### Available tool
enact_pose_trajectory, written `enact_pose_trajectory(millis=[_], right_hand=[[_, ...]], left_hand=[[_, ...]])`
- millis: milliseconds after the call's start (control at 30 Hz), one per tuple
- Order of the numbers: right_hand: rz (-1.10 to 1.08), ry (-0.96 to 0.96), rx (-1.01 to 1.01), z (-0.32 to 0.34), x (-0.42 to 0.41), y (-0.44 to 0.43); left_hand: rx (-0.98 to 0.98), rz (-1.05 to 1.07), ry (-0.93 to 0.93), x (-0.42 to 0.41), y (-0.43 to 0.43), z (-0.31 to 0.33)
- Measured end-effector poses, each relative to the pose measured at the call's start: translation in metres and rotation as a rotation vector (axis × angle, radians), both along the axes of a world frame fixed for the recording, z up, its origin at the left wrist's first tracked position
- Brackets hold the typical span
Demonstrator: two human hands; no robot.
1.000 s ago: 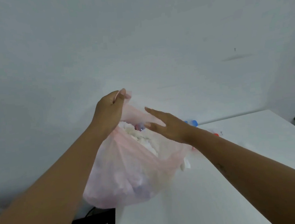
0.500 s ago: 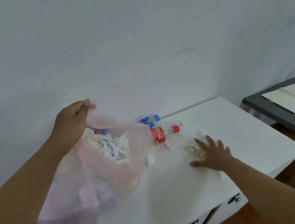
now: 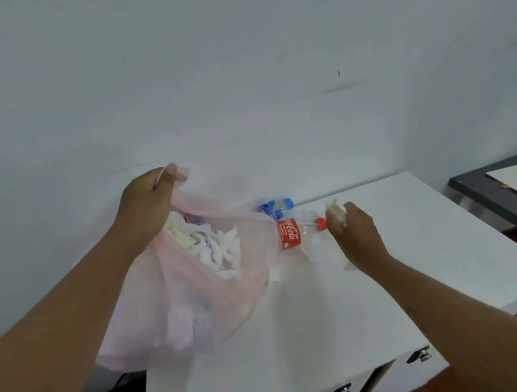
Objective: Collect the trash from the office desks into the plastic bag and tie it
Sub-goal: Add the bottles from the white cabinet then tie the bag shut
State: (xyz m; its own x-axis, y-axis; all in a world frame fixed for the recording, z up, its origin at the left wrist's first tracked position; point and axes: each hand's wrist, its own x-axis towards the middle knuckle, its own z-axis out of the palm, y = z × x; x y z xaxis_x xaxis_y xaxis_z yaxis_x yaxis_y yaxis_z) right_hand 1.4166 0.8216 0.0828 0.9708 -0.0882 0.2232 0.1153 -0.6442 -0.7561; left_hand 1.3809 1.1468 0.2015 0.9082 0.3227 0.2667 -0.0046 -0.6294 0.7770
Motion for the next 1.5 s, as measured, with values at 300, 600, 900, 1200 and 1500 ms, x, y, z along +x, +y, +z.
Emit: enact_pose_trajectory(millis=[300,600,900,1200,1500], right_hand=[[0.658,-0.151,-0.070,0.097,-0.015,0.158],[0.834,0.211,-0.060,0.087,-0.024,0.171],[0.240,0.102,-0.067,0.024,0.028,0.049],[0.365,0.128,-0.596,-0.097,0.030,-0.006],[0.681,-0.149,-0.383,-0.096,0.016,0.043]], left_hand=[[-0.063,0.031,-0.020,-0.012,0.007,0.020],[-0.115,0.035,-0.023,-0.020,0.027,0.023],[-0.092,0.049,-0.049,-0.016,0.031,0.015],[-0.004,0.231,-0.015,-0.001,0.010,0.001],[-0.008,0.347,-0.010,-0.002,-0.009,-0.008]])
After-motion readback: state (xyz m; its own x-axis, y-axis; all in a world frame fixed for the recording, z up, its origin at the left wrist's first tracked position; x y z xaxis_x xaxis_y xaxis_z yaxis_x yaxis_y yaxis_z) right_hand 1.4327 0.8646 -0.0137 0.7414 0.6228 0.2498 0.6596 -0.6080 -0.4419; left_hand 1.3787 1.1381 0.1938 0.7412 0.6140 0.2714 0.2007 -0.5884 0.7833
